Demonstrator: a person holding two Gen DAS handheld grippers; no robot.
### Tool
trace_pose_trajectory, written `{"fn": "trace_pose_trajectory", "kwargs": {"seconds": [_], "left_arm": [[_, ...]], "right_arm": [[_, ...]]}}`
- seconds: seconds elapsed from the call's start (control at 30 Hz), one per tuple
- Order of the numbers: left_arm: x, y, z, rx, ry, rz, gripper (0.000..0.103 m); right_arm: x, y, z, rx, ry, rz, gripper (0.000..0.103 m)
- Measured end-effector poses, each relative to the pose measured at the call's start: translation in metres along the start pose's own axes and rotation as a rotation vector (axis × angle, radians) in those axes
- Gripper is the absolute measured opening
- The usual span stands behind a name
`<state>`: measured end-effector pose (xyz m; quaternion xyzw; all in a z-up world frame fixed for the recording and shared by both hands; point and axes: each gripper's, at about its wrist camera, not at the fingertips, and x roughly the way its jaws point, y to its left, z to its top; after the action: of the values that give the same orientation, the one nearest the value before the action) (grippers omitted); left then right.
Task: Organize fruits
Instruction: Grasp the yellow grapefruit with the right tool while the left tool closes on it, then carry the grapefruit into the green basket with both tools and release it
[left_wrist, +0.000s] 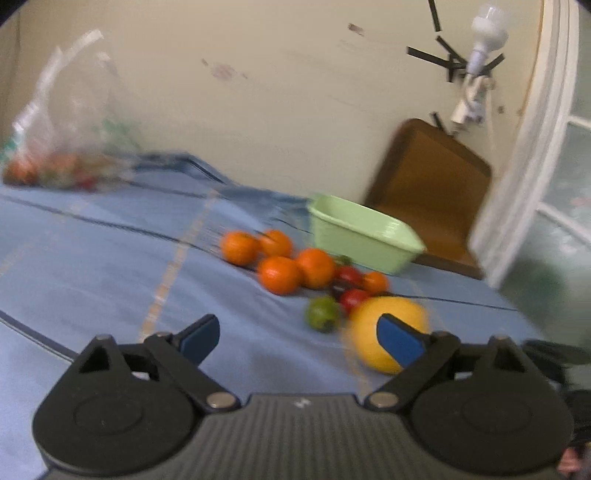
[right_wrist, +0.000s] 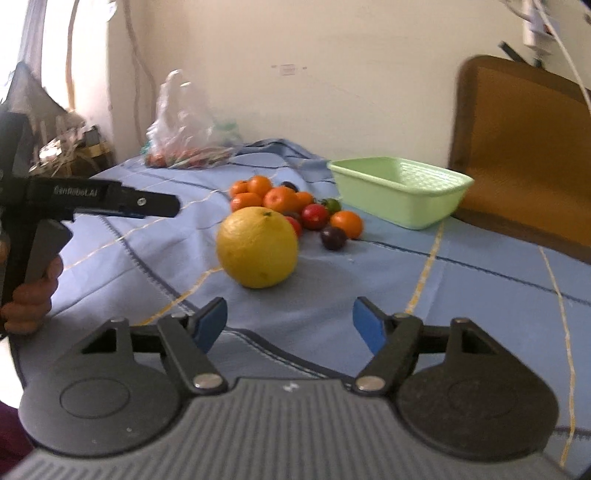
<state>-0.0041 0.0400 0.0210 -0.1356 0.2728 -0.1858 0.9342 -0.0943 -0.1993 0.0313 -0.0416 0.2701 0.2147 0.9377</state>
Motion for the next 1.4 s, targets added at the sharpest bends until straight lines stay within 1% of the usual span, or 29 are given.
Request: {"fn": "trace_pose_trajectory", "kwargs": {"seconds": [0.03,0.07,0.13,0.17,0.2,0.27,0.37,0.4,0.47,0.5,0.57,0.6,0.7,0.73,0.83,0.9,1.0,1.07,1.13,1.27,1.4], "left_arm": [[0.002,-0.002,0.002,-0.013,0.020,-0.040,0.092],[0.004,-0.006,0.004,-0.011,0.034,-0.062,0.092],[0.007,-0.018,0.009,0.028,0.048,-0.091,0.088],[0.008,-0.026,0.011,0.060,0.050,-0.102,0.088],[0.010,-0.033,0.012,0.092,0.053,-0.105,0.088],[0.016,-0.046,0.014,0.150,0.069,-0.086,0.087],[0.028,-0.050,0.014,0.163,0.104,-0.074,0.083],[0.031,-0.050,0.013,0.156,0.118,-0.075,0.079],[0.038,-0.049,0.011,0.148,0.153,-0.078,0.068],[0.041,-0.049,0.009,0.146,0.171,-0.080,0.063],[0.042,-0.050,0.007,0.156,0.166,-0.077,0.062],[0.042,-0.051,0.007,0.162,0.167,-0.072,0.062],[0.040,-0.053,0.014,0.137,0.183,-0.081,0.061],[0.038,-0.055,0.018,0.133,0.176,-0.092,0.061],[0.038,-0.069,0.041,0.165,0.118,-0.114,0.062],[0.051,-0.080,0.064,0.187,0.090,-0.116,0.062],[0.089,-0.093,0.099,0.220,0.069,-0.133,0.063],[0.124,-0.097,0.120,0.216,0.096,-0.150,0.063],[0.156,-0.099,0.132,0.202,0.138,-0.160,0.064],[0.203,-0.102,0.135,0.184,0.200,-0.150,0.064],[0.229,-0.096,0.129,0.155,0.246,-0.132,0.064]], "right_arm": [[0.002,0.003,0.001,-0.015,0.003,0.012,0.076],[0.008,0.002,0.004,-0.028,0.008,0.027,0.076],[0.015,0.003,0.011,-0.043,0.019,0.056,0.076],[0.019,0.003,0.016,-0.050,0.028,0.075,0.075],[0.023,0.003,0.021,-0.058,0.034,0.092,0.075],[0.029,0.004,0.030,-0.079,0.039,0.116,0.075],[0.043,0.006,0.038,-0.108,0.050,0.135,0.075],[0.046,0.008,0.038,-0.116,0.051,0.142,0.075],[0.055,0.011,0.038,-0.130,0.057,0.155,0.075],[0.059,0.011,0.038,-0.132,0.059,0.158,0.072],[0.068,0.012,0.036,-0.128,0.071,0.170,0.065],[0.069,0.012,0.035,-0.130,0.066,0.156,0.063],[0.067,0.009,0.035,-0.111,0.061,0.152,0.062],[0.064,0.009,0.037,-0.102,0.059,0.150,0.062],[0.049,0.004,0.047,-0.120,-0.005,0.123,0.062],[0.045,-0.009,0.062,-0.101,-0.051,0.098,0.062],[0.053,-0.034,0.088,-0.097,-0.101,0.025,0.062],[0.067,-0.055,0.103,-0.084,-0.108,-0.037,0.062],[0.084,-0.079,0.113,-0.049,-0.089,-0.073,0.062],[0.114,-0.113,0.117,0.003,-0.038,-0.116,0.061],[0.136,-0.132,0.112,0.034,0.003,-0.122,0.061]]}}
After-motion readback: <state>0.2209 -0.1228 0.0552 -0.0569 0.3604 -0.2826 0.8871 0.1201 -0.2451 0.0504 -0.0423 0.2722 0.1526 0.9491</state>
